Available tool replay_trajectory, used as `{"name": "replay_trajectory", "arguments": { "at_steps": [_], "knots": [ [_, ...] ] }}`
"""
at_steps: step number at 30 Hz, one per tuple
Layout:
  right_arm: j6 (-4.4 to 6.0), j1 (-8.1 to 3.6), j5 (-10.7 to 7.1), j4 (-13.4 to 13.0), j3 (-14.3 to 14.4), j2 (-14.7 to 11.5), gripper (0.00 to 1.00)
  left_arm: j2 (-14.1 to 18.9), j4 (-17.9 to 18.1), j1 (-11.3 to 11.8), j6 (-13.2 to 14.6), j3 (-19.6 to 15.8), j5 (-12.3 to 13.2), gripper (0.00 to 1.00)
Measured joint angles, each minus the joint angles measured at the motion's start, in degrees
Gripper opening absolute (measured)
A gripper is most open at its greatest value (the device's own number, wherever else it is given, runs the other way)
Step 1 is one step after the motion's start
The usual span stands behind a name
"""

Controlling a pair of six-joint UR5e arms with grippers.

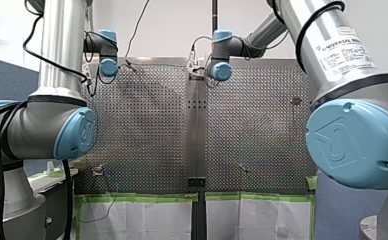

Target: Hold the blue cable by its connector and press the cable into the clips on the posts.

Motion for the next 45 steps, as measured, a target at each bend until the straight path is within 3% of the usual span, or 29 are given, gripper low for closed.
{"name": "replay_trajectory", "arguments": {
  "at_steps": [6, 8, 9, 11, 12, 14, 15, 17, 18, 20, 36, 45],
  "knots": [
    [0.39, -0.12, -0.58, 1.4, -3.2, 2.6, 0.00, 0.0, 0.0, 0.0, -0.6, 0.0, 0.0, 0.00],
    [0.40, -0.12, -0.80, 1.7, -3.8, 2.9, 0.00, 0.0, 0.0, 0.0, -0.8, 0.0, 0.0, 0.11],
    [0.41, -0.12, -0.90, 1.8, -4.0, 3.0, 0.00, 0.0, -0.1, 0.0, -0.9, 0.0, 0.0, 0.11],
    [0.42, -0.13, -0.99, 2.0, -4.2, 3.1, 0.00, 0.0, -0.1, 0.0, -1.1, 0.0, -0.1, 0.25],
    [0.42, -0.11, -1.02, 2.1, -4.3, 3.1, 0.00, 0.0, 0.0, 0.0, -1.2, 0.0, -0.1, 0.25],
    [0.42, -0.02, -1.04, 2.2, -4.3, 3.1, 0.00, 0.0, 0.0, 0.0, -1.4, 0.0, -0.1, 0.57],
    [0.42, 0.05, -1.05, 2.3, -4.3, 3.1, 0.00, 0.0, -0.1, 0.0, -1.4, 0.0, -0.1, 0.57],
    [0.42, 0.16, -1.06, 2.4, -4.4, 3.1, 0.00, 0.0, -0.1, 0.0, -1.6, 0.0, 0.0, 0.83],
    [0.42, 0.22, -1.06, 2.5, -4.4, 3.1, 0.00, 0.0, -0.1, 0.0, -1.8, 0.0, 0.0, 0.83],
    [0.42, 0.24, -1.06, 2.5, -4.4, 3.1, 0.00, 0.0, -0.5, 0.0, -2.3, 0.0, -0.1, 0.96],
    [0.42, 0.31, -1.06, 3.3, -4.4, 3.1, 0.00, 0.3, -6.9, -0.3, -6.4, 0.0, 0.8, 1.00],
    [0.43, 0.36, -1.06, 3.7, -4.4, 3.1, 0.00, 4.2, -12.2, -0.6, -7.1, -0.9, 1.2, 1.00]
  ]
}}
